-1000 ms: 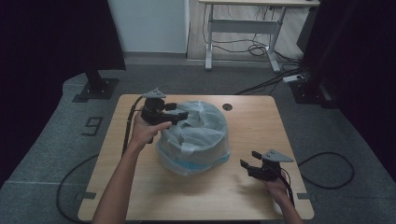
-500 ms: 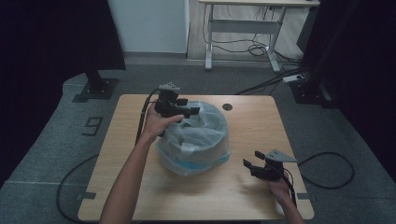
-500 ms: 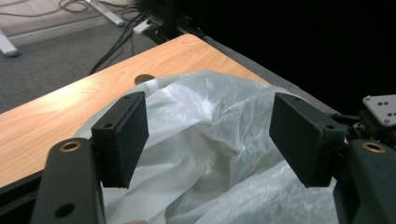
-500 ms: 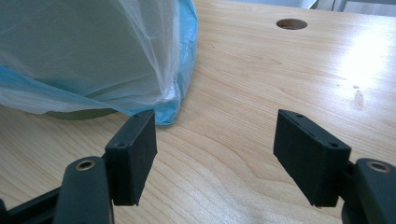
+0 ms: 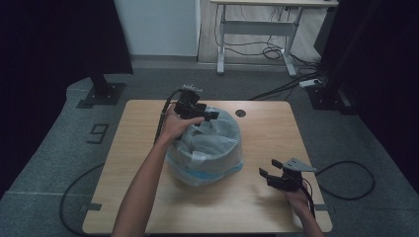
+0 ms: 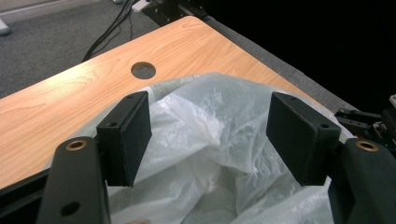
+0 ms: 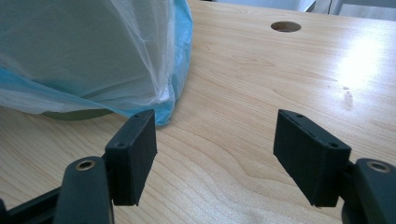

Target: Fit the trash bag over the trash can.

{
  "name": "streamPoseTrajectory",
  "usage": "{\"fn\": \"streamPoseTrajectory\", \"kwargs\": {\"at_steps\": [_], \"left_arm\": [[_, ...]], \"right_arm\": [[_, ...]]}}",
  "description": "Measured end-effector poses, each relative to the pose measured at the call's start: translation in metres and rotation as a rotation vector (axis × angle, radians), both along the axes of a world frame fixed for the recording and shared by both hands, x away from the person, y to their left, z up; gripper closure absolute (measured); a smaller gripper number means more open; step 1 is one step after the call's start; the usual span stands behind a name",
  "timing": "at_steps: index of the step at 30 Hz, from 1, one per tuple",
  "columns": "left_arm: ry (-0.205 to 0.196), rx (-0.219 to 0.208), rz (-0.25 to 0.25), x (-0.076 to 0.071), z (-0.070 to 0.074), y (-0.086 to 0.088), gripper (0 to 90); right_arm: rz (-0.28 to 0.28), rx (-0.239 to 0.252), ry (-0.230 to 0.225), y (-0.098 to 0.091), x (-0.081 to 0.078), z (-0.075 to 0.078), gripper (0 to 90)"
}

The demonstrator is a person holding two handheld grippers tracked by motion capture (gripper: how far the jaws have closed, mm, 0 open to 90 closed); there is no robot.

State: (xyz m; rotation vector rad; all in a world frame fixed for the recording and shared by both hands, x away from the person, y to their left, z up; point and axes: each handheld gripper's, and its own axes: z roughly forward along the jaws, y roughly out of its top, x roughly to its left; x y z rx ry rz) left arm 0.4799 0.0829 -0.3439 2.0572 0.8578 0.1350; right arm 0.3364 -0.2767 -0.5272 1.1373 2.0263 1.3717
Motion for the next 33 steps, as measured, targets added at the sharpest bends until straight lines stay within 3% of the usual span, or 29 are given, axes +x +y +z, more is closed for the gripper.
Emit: {"fn": "streamPoseTrajectory", "kwargs": {"at_steps": [3, 18, 27, 33], "left_arm": [[0.011, 0.012, -0.007, 0.002, -0.001, -0.007, 30.9], [0.092, 0.161, -0.025, 0.015, -0.025, -0.032, 34.5], [0.139, 0.215, -0.040, 0.020, -0.037, -0.041, 34.5], [0.142, 0.260, -0.050, 0.020, -0.042, -0.047, 34.1]], "right_arm": [[0.001, 0.001, 0.002, 0.000, 0.000, 0.000, 29.3], [0.009, -0.005, 0.008, 0.001, 0.000, -0.002, 29.3], [0.005, -0.024, 0.000, 0.001, -0.001, -0.003, 29.6], [0.011, -0.026, 0.000, 0.003, -0.001, -0.004, 29.6]]}}
